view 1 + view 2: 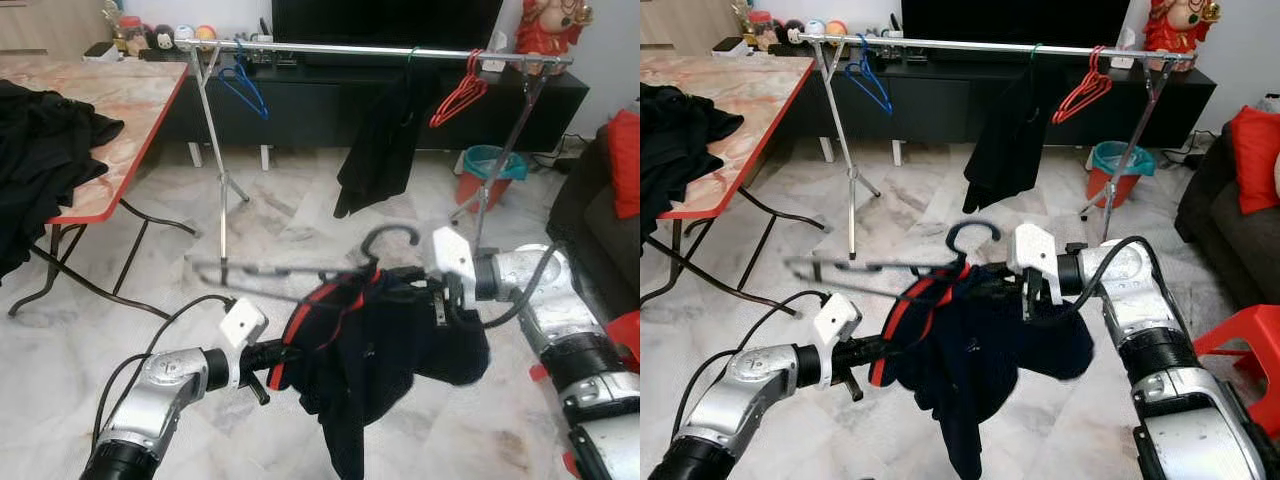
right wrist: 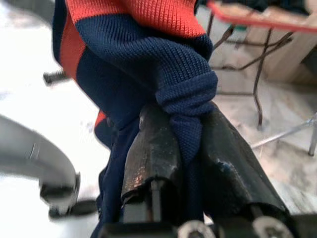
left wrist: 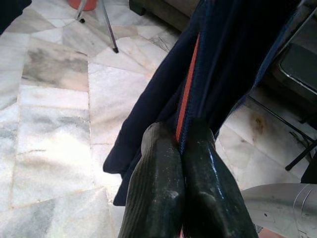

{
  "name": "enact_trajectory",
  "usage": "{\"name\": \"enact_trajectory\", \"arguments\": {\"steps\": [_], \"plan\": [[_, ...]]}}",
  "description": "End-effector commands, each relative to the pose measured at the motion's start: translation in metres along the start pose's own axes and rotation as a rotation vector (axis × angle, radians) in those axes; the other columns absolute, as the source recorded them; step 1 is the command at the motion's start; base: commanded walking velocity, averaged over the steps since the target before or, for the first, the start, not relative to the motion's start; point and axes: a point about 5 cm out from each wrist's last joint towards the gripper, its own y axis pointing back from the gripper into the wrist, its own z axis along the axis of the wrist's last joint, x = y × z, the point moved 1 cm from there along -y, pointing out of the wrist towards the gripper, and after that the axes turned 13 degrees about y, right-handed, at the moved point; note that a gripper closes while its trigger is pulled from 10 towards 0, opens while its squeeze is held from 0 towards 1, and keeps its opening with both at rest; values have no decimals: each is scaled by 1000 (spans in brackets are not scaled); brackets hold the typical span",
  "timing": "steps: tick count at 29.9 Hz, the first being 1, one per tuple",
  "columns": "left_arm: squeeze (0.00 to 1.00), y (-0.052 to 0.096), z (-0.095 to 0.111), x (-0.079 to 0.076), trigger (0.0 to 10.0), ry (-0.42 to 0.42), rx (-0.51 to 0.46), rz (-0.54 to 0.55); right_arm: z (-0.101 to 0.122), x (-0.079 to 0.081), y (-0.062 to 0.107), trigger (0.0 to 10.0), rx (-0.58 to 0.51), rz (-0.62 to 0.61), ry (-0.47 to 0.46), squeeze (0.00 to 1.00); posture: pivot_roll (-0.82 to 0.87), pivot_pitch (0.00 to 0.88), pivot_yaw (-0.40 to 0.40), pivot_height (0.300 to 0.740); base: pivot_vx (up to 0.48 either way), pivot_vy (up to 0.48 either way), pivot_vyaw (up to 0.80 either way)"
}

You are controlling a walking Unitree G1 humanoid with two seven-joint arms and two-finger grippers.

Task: Hang hanger

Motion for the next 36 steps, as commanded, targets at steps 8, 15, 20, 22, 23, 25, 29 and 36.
{"name": "enact_trajectory", "arguments": {"steps": [8, 15, 20, 22, 23, 25, 29, 36], "plan": [[0, 5, -6, 0, 0, 19, 21, 15, 20, -17, 9, 10000, -166, -185, -1, 0, 107, 0, -28, 740, 0, 0, 0], [0, 10, -6, 5, 0, 14, 29, 35, 26, 22, 18, 10000, -226, 136, -21, 0, 111, 0, -29, 740, 0, 0, 0], [0, 12, -7, 6, 0, 11, 37, 43, 36, 29, 25, 10000, -278, 174, -45, 0, 109, 0, -26, 740, 0, 0, 0], [0, 12, -7, 6, 0, 10, 40, 44, 36, 37, 27, 10000, -235, 224, -61, 0, 108, 0, -24, 740, 0, 0, 0], [0, 12, -8, 7, 0, 10, 42, 47, 30, 43, 28, 10000, -171, 265, -65, 0, 105, 0, -22, 740, 0, 0, 0], [0, 12, -8, 8, 0, 6, 46, 52, 18, 53, 31, 10000, -41, 333, -57, 0, 104, 0, -21, 740, 0, 0, 0], [0, 12, -7, 11, 0, -3, 47, 71, -9, 64, 41, 10000, 178, 414, -21, 0, 101, 0, -19, 740, 0, 0, 0], [0, 11, -7, 14, 0, -17, 53, 103, -25, 54, 35, 10000, 351, 339, 68, 0, 101, 0, -18, 740, 0, 0, 0]]}}
